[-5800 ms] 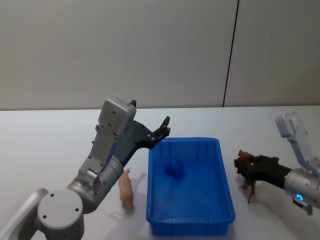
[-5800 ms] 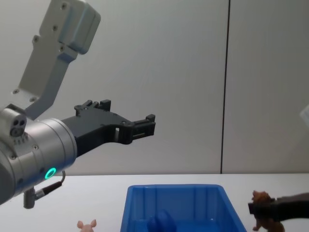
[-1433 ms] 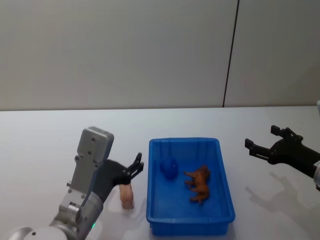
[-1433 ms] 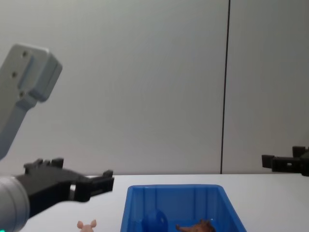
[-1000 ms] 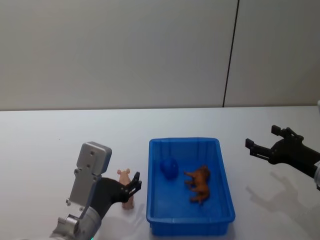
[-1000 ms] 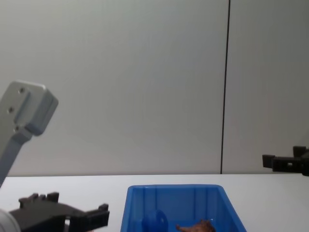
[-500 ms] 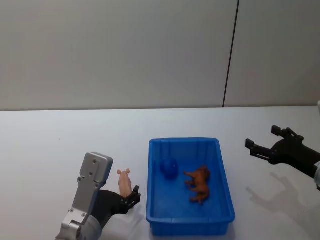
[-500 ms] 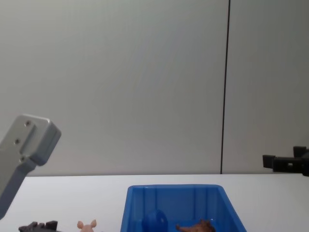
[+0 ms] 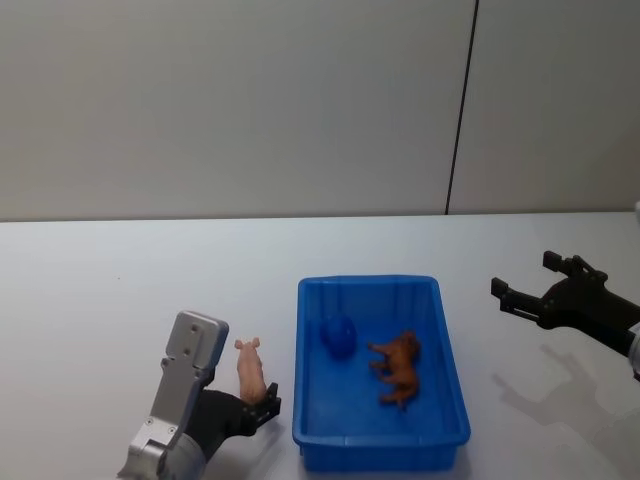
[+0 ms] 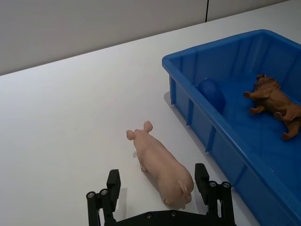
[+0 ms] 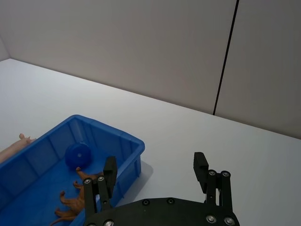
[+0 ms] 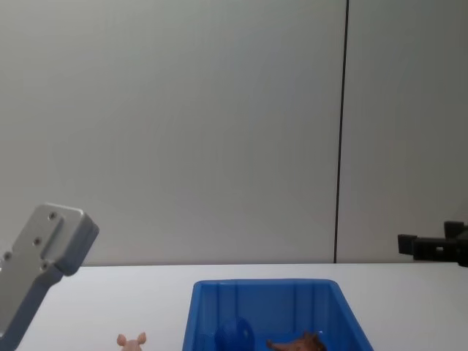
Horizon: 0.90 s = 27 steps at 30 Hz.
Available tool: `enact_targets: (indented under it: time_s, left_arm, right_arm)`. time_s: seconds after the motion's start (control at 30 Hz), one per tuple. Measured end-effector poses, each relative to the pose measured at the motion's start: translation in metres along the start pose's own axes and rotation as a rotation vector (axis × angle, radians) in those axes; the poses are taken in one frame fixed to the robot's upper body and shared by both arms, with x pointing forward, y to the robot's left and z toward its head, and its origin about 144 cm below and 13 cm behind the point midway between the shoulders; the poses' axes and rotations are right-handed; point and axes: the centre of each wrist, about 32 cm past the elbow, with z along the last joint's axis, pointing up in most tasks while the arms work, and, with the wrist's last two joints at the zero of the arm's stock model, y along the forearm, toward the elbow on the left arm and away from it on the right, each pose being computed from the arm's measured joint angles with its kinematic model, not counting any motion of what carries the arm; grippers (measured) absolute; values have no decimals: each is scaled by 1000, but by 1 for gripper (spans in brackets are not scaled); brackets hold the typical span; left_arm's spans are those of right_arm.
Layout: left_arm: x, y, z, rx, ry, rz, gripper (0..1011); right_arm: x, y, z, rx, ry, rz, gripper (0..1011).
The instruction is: Pick up the two dolls from the table and place them into the box.
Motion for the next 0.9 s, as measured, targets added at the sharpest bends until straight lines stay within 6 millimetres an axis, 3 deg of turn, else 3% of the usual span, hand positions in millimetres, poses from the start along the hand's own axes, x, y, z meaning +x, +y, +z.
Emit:
enact_targets:
  time_s: [0.2,0.37,0.6,0.63,0.9]
  left_arm:
    - [3,-7,-3,15,2,-8,996]
    - [5,-13,-5,24,1,-14,912]
    - [7,-18,-6,27,-3,-21,729]
    - [8,-19,-6,27,-4,-22,663]
    - [11,-23,-6,22,-7,-32,419]
  right_arm:
    - [0,0,0,0,0,0,1001]
    - [0,0,0,0,0,0,1001]
    - [0,0,0,0,0,0,1001]
    - [0,0,0,0,0,0,1001]
    - [0,0,0,0,0,0,1001]
